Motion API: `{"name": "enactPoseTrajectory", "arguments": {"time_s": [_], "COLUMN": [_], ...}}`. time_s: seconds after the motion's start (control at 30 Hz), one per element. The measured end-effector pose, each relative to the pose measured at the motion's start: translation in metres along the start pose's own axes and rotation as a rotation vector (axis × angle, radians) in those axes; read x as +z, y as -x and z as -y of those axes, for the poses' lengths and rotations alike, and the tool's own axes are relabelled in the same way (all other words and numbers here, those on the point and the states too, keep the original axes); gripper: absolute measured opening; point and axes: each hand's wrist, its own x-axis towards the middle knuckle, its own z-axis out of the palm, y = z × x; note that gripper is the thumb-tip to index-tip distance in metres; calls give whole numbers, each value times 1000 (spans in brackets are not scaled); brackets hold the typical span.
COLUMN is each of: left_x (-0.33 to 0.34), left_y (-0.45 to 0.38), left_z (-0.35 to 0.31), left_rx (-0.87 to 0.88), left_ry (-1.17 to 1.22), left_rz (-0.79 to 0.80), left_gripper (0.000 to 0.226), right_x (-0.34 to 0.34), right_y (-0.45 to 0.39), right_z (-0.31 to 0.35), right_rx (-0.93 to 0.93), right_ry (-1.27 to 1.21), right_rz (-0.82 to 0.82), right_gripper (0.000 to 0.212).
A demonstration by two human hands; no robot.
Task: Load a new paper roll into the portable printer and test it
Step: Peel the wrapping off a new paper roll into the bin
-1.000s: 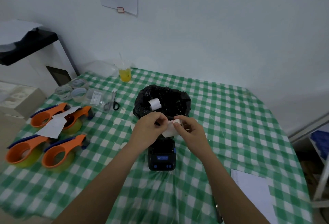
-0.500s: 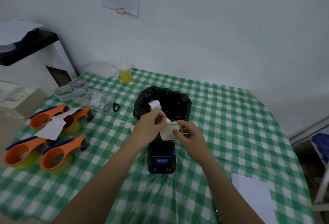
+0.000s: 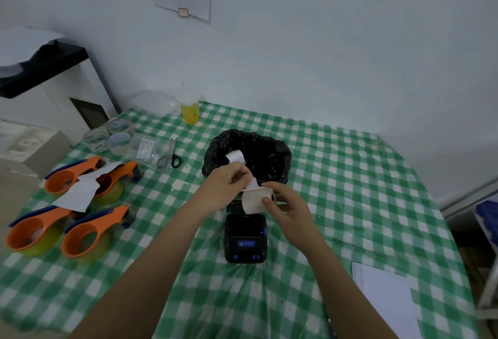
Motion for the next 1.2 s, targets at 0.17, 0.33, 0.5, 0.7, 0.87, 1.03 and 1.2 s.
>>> {"name": "enactPoseTrajectory", "arguments": {"time_s": [0.17, 0.33, 0.5, 0.7, 0.87, 1.03, 1.2], "left_x": [0, -1, -3, -1, 3, 6, 7], "left_y": [0, 0, 2, 4, 1, -3, -7], "left_z": [0, 2, -2, 1, 5, 12, 15], "left_rx": [-1, 31, 93, 207, 177, 106, 109], "left_ry": [-26, -96, -222, -267, -268, -256, -287], "left_rz": [16, 5, 32, 22, -7, 16, 24], "left_gripper": [14, 20, 24, 19, 18, 18, 18], "right_x": [-1, 1, 2, 3, 3, 2, 3], "right_y": [0, 0, 0, 1, 1, 0, -3], "right_z": [2, 1, 0, 0, -1, -4, -6], "right_rx": [5, 16, 17, 11, 15, 26, 45], "right_ry": [-10, -29, -39, -81, -96, -102, -113], "right_rz": [25, 56, 76, 91, 95, 113, 119], "right_gripper": [24, 23, 25, 24, 25, 22, 27]}}
